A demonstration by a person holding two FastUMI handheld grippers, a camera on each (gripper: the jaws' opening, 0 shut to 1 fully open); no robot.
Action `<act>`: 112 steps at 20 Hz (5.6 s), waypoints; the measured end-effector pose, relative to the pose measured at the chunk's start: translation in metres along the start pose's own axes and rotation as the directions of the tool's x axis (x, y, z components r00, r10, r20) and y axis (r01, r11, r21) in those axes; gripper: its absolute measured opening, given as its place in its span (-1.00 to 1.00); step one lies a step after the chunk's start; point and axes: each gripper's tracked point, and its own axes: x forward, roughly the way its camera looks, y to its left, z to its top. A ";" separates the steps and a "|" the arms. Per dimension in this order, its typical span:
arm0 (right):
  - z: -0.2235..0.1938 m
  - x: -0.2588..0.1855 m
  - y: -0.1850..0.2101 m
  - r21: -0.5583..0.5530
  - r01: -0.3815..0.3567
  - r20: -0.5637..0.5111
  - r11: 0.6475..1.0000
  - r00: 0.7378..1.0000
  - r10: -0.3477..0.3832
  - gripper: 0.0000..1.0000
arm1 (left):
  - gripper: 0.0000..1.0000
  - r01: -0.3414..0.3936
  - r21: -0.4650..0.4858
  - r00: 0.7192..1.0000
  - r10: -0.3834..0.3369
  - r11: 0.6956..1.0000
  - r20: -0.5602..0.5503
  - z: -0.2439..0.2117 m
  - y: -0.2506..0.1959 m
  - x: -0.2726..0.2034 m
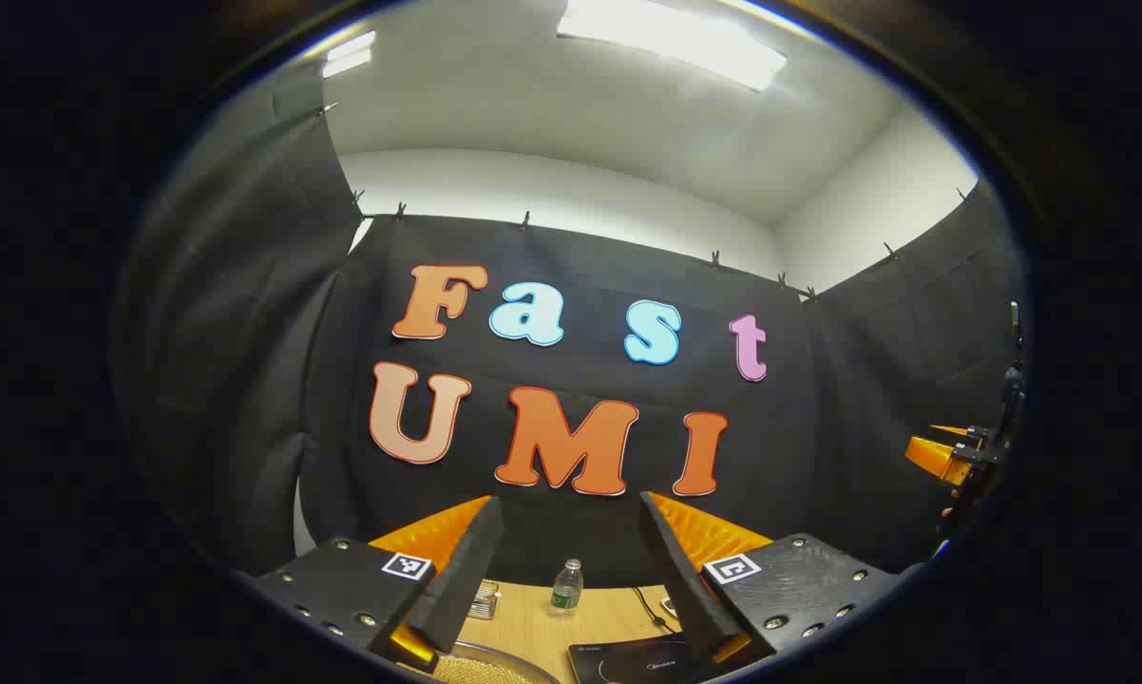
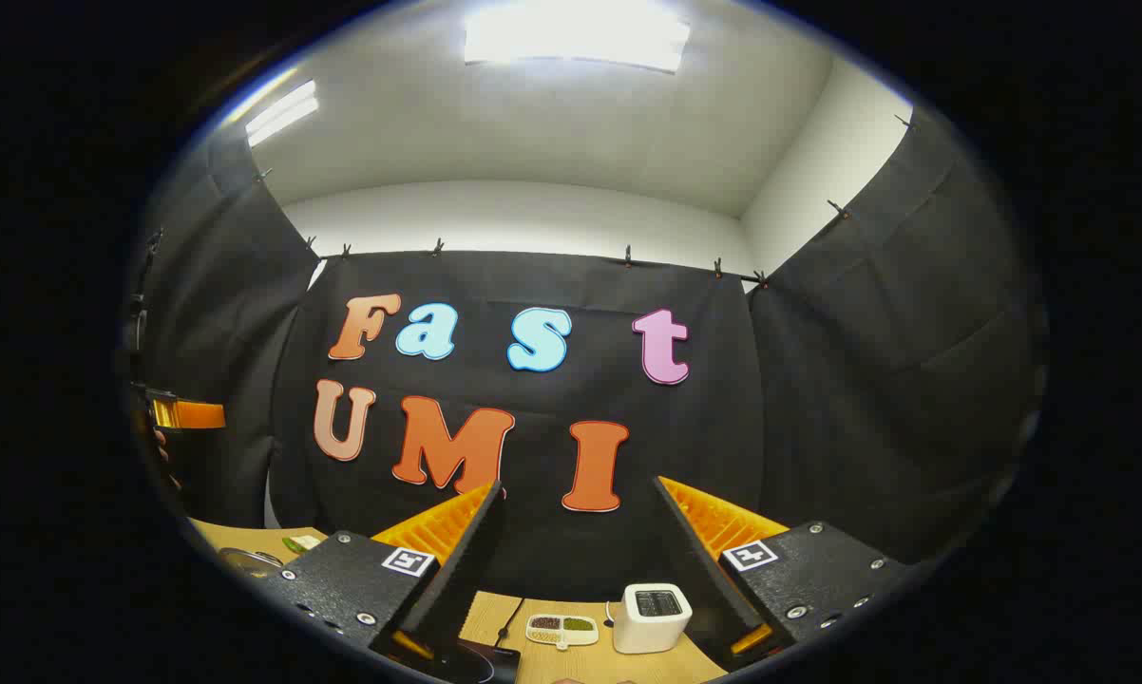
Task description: First push the handle of the pot to place it horizontally, then grasp the pot with both hands and set it on the induction cooktop.
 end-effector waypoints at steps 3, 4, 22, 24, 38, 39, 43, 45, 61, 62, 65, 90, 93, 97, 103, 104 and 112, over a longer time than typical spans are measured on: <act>-0.003 0.002 0.001 -0.001 0.005 -0.011 1.000 1.000 -0.005 0.89 | 0.77 0.006 -0.017 1.000 -0.006 1.000 -0.014 -0.007 0.000 0.005; -0.003 0.002 0.002 0.000 0.004 -0.014 1.000 1.000 -0.004 0.89 | 0.77 0.001 -0.013 1.000 -0.002 1.000 -0.017 -0.007 0.002 0.007; -0.012 0.011 0.008 0.008 -0.008 -0.041 1.000 0.999 0.009 0.89 | 0.77 -0.038 0.026 0.999 0.039 0.999 -0.026 -0.016 0.016 0.008; -0.013 0.010 0.008 0.009 -0.009 -0.041 1.000 0.999 0.009 0.89 | 0.77 -0.038 0.024 0.999 0.039 0.999 -0.024 -0.016 0.017 0.008; -0.040 -0.001 0.020 -0.009 -0.047 -0.063 0.999 0.997 0.046 0.89 | 0.77 -0.002 0.060 0.994 0.009 0.998 -0.110 -0.066 0.015 -0.005; -0.045 -0.003 0.022 -0.012 -0.052 -0.065 0.999 0.997 0.051 0.89 | 0.73 0.003 0.071 0.988 0.008 0.997 -0.154 -0.083 0.013 -0.007; -0.063 -0.008 0.030 -0.041 -0.063 -0.072 0.997 0.996 0.060 0.89 | 0.10 -0.001 0.098 0.941 0.034 0.995 -0.337 -0.149 0.021 -0.015; -0.069 -0.009 0.033 -0.058 -0.064 -0.068 0.996 0.996 0.060 0.89 | -0.26 0.000 0.091 0.902 0.039 0.996 -0.429 -0.179 0.024 -0.024; -0.128 -0.023 0.053 -0.069 -0.102 -0.116 0.992 0.989 0.093 0.91 | -0.94 -0.030 -0.016 0.346 -0.005 0.999 -0.938 -0.321 0.036 -0.183; -0.129 -0.023 0.056 -0.071 -0.106 -0.118 0.992 0.988 0.097 0.91 | -0.94 -0.023 -0.015 0.321 -0.007 1.000 -0.947 -0.322 0.037 -0.191; -0.135 -0.024 0.061 -0.069 -0.108 -0.130 0.992 0.987 0.098 0.90 | -0.94 -0.004 0.002 0.288 0.003 1.000 -0.958 -0.330 0.043 -0.210; -0.162 -0.041 0.059 -0.078 -0.123 -0.212 0.989 0.972 0.105 0.90 | -0.94 0.042 -0.077 0.124 -0.082 0.996 -0.989 -0.398 0.043 -0.221; -0.171 -0.041 0.059 -0.081 -0.127 -0.233 0.989 0.967 0.105 0.90 | -0.94 0.056 -0.067 0.140 -0.074 0.996 -0.987 -0.404 0.038 -0.206; -0.182 -0.040 0.063 -0.079 -0.137 -0.255 0.987 0.960 0.113 0.91 | -0.97 0.062 -0.086 0.159 -0.095 0.994 -0.983 -0.411 0.023 -0.189; -0.193 -0.037 0.064 -0.073 -0.142 -0.282 0.987 0.952 0.116 0.92 | -0.98 0.066 -0.094 0.205 -0.106 0.993 -0.973 -0.421 0.008 -0.154; -0.195 -0.036 0.064 -0.074 -0.143 -0.286 0.987 0.951 0.116 0.92 | -0.99 0.067 -0.096 0.218 -0.109 0.993 -0.970 -0.422 0.006 -0.147; -0.206 -0.030 0.064 -0.064 -0.138 -0.310 0.988 0.944 0.112 0.91 | -0.98 0.130 -0.024 0.307 -0.064 0.991 -0.950 -0.439 -0.006 -0.105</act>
